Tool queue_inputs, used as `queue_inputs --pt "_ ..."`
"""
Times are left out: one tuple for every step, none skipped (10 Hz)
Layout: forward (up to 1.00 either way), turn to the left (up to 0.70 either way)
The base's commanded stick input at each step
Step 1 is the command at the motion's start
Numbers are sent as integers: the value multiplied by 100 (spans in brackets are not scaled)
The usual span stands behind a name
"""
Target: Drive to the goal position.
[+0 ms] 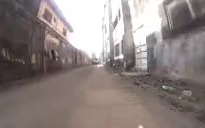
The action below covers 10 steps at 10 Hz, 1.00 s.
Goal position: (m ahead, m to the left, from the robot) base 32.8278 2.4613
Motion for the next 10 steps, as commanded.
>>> queue_inputs --pt "100 0" --pt "100 0" --pt "100 0" --pt "100 0" --pt "100 0" --pt "100 0" --pt "100 0" --pt "100 0" --pt "100 0" --pt "100 0"
